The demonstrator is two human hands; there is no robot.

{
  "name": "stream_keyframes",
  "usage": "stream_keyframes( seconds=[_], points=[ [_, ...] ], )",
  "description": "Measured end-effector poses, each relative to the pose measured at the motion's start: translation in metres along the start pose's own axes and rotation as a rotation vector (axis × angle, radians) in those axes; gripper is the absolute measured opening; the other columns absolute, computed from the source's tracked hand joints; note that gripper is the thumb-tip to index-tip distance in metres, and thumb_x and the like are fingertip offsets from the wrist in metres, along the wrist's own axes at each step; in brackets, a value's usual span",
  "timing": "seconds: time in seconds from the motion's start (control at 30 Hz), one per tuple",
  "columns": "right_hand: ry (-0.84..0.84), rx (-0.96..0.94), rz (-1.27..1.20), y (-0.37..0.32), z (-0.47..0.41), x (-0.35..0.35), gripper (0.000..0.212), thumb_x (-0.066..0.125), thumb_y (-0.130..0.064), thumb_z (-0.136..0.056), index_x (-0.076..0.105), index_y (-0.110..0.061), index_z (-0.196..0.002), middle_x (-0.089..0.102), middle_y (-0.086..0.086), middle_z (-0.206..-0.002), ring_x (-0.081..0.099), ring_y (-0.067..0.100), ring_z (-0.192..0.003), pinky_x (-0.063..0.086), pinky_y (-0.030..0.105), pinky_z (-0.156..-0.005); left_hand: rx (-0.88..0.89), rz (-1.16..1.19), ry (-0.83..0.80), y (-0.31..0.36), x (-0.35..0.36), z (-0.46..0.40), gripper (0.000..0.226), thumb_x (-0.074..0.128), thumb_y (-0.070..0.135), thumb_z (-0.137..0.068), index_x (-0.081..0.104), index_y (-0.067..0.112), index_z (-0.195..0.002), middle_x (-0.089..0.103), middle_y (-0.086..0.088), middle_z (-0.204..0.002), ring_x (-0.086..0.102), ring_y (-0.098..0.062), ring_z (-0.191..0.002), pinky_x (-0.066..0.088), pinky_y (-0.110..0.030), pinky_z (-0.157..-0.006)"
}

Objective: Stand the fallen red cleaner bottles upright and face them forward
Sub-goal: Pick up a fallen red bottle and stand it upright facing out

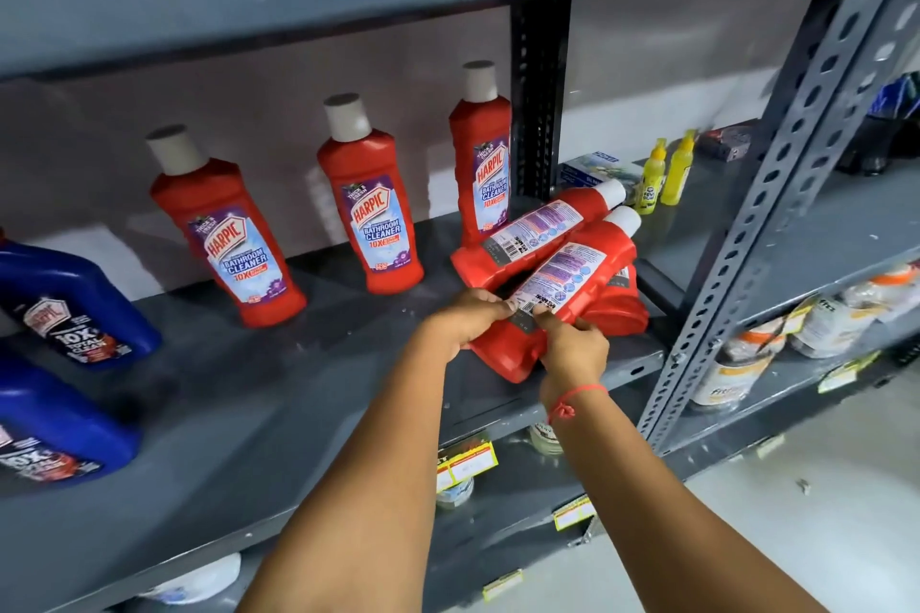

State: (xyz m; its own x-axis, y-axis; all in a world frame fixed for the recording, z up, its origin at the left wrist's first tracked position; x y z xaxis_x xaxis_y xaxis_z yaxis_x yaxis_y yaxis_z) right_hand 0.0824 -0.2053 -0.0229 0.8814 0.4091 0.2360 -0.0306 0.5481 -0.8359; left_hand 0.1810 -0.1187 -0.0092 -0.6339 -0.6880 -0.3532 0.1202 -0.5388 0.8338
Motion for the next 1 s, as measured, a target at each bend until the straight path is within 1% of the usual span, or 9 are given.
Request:
stream_keyframes(
  seconds=[0.1,0.23,0.3,0.4,0.5,0.6,0.67,0.83,1.0],
  points=[
    [-0.021,0.031,0.001,0.002,0.003,-0.004,0.034,0.068,-0.006,-0.074,0.059,-0.003,-0.106,0.059,0.01,-0.084,0.049,0.014,-0.053,0.038,0.023,-0.043,0.023,0.067,-0.002,-0.004,0.001,0.006,0.016,0.056,0.023,-0.086,0.053,0.022,-0.07,0.057,0.004,-0.073,0.051,-0.008,-0.066,0.04,-0.022,-0.06],
    [-0.069,0.035,-0.011,0.01,0.009,-0.009,0.03,0.068,-0.006,-0.073,0.06,-0.006,-0.102,0.063,0.011,-0.093,0.057,0.022,-0.067,0.043,0.026,-0.052,0.04,0.075,0.007,-0.013,0.001,0.022,0.017,0.057,0.022,-0.085,0.053,0.021,-0.069,0.057,0.004,-0.073,0.05,-0.007,-0.065,0.042,-0.019,-0.055],
    [-0.112,-0.008,0.018,0.012,0.012,-0.009,0.029,0.068,-0.005,-0.073,0.062,-0.007,-0.101,0.065,0.013,-0.097,0.06,0.026,-0.076,0.051,0.033,-0.065,0.04,0.097,0.03,-0.02,-0.002,0.033,0.006,0.057,0.023,-0.085,0.056,0.019,-0.08,0.061,0.001,-0.083,0.051,-0.007,-0.068,0.041,-0.019,-0.054],
    [-0.215,-0.07,0.084,0.013,0.025,-0.002,0.026,0.066,-0.001,-0.072,0.064,-0.01,-0.096,0.067,0.015,-0.099,0.061,0.029,-0.086,0.051,0.043,-0.087,0.061,0.178,0.059,-0.032,-0.009,0.052,0.026,0.057,0.021,-0.085,0.056,0.01,-0.109,0.061,-0.008,-0.106,0.054,-0.011,-0.081,0.04,-0.02,-0.061],
    [-0.393,-0.111,0.105,0.015,0.045,0.015,0.021,0.06,0.007,-0.073,0.063,-0.01,-0.084,0.066,0.014,-0.088,0.06,0.025,-0.074,0.05,0.038,-0.078,0.107,0.276,0.114,-0.049,-0.025,0.072,0.026,0.056,0.02,-0.086,0.056,0.012,-0.11,0.06,-0.003,-0.104,0.055,-0.011,-0.088,0.044,-0.02,-0.069],
    [-0.592,-0.152,0.142,0.022,0.067,0.041,0.022,0.057,0.013,-0.073,0.063,-0.007,-0.082,0.071,-0.001,-0.065,0.064,0.012,-0.056,0.056,0.024,-0.059,0.13,0.35,0.214,-0.072,-0.048,0.092,0.017,0.057,0.019,-0.085,0.057,0.019,-0.102,0.063,-0.001,-0.105,0.057,-0.015,-0.095,0.046,-0.033,-0.085],
    [-0.727,-0.164,0.16,0.032,0.083,0.062,0.023,0.056,0.015,-0.073,0.063,-0.004,-0.083,0.071,-0.007,-0.056,0.064,0.005,-0.051,0.054,0.017,-0.052,0.139,0.401,0.313,-0.089,-0.069,0.107,0.017,0.059,0.016,-0.084,0.057,0.016,-0.101,0.063,-0.004,-0.105,0.058,-0.017,-0.093,0.046,-0.036,-0.084],
    [-0.952,-0.169,0.24,0.063,0.122,0.111,0.032,0.056,0.016,-0.073,0.058,0.006,-0.103,0.066,0.009,-0.085,0.062,0.015,-0.07,0.055,0.019,-0.065,0.212,0.416,0.573,-0.12,-0.123,0.146,0.019,0.06,0.007,-0.081,0.057,0.012,-0.099,0.063,-0.011,-0.108,0.059,-0.021,-0.097,0.048,-0.033,-0.086],
    [-1.097,-0.143,0.284,0.089,0.151,0.147,0.037,0.052,0.02,-0.073,0.06,-0.012,-0.091,0.061,0.019,-0.105,0.059,0.019,-0.081,0.053,0.023,-0.073,0.233,0.276,0.836,-0.14,-0.158,0.169,0.033,0.061,0.006,-0.079,0.051,0.012,-0.11,0.063,-0.011,-0.111,0.058,-0.02,-0.1,0.047,-0.037,-0.09]
  ],
)
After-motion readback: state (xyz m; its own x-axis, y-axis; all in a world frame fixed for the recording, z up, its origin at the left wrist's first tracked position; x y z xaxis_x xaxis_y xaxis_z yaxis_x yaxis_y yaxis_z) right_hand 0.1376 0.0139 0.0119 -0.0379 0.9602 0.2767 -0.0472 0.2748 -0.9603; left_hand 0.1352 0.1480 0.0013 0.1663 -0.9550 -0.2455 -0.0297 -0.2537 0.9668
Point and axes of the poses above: each hand's wrist, its own z-axis away from the middle knuckle, its own x-axis out of the palm, y = z × x, the point moved 6 cm from there along -z, towards the middle knuckle
